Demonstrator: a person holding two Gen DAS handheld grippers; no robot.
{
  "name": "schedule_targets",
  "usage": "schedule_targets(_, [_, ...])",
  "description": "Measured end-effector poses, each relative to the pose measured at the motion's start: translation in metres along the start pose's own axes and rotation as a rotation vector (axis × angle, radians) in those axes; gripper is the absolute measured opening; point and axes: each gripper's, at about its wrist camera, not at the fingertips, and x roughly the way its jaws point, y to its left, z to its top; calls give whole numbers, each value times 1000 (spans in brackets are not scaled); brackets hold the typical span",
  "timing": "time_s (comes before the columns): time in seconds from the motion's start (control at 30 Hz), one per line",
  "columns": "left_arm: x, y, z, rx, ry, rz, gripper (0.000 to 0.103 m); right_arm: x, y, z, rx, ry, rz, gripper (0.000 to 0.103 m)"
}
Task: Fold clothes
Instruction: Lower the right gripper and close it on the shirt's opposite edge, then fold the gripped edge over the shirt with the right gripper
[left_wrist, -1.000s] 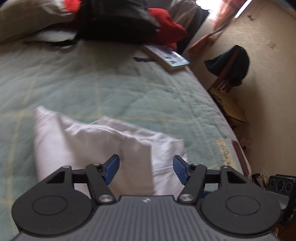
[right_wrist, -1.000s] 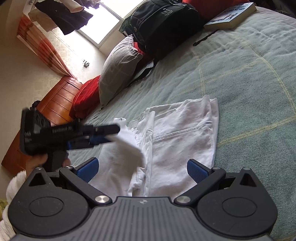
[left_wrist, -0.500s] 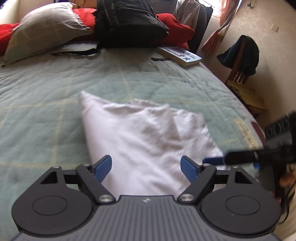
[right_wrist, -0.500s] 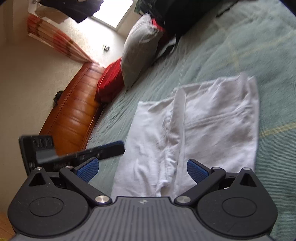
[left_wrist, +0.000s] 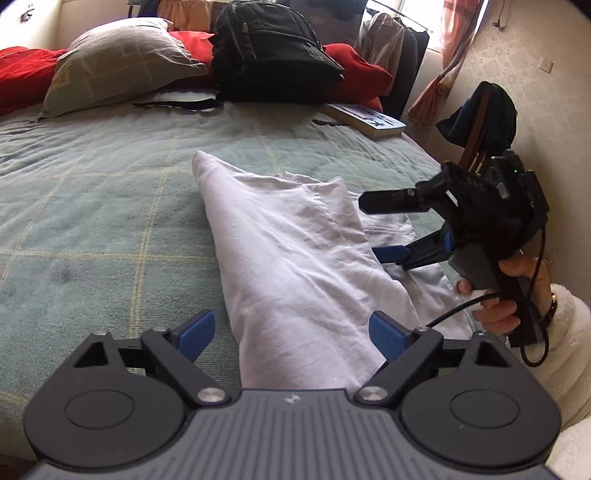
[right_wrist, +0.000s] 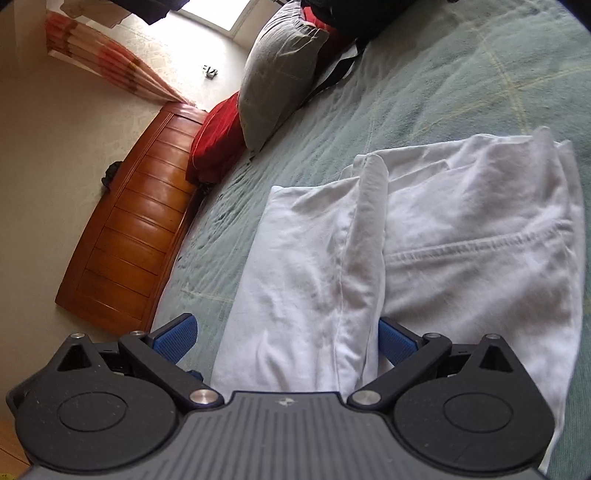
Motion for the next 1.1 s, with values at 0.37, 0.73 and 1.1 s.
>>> schedule_targets(0.37, [-14, 1, -7, -13, -51, -56, 91, 10, 4, -8, 21, 49, 61, 103])
schedule_targets(0.73, [-17, 3, -11, -38, -72, -60, 91, 22, 0, -9, -49, -3, 5, 82])
schedule_targets(1.1, [-20, 3, -13, -48, -69, -43, 91, 17, 2, -10, -89, -33, -160, 11])
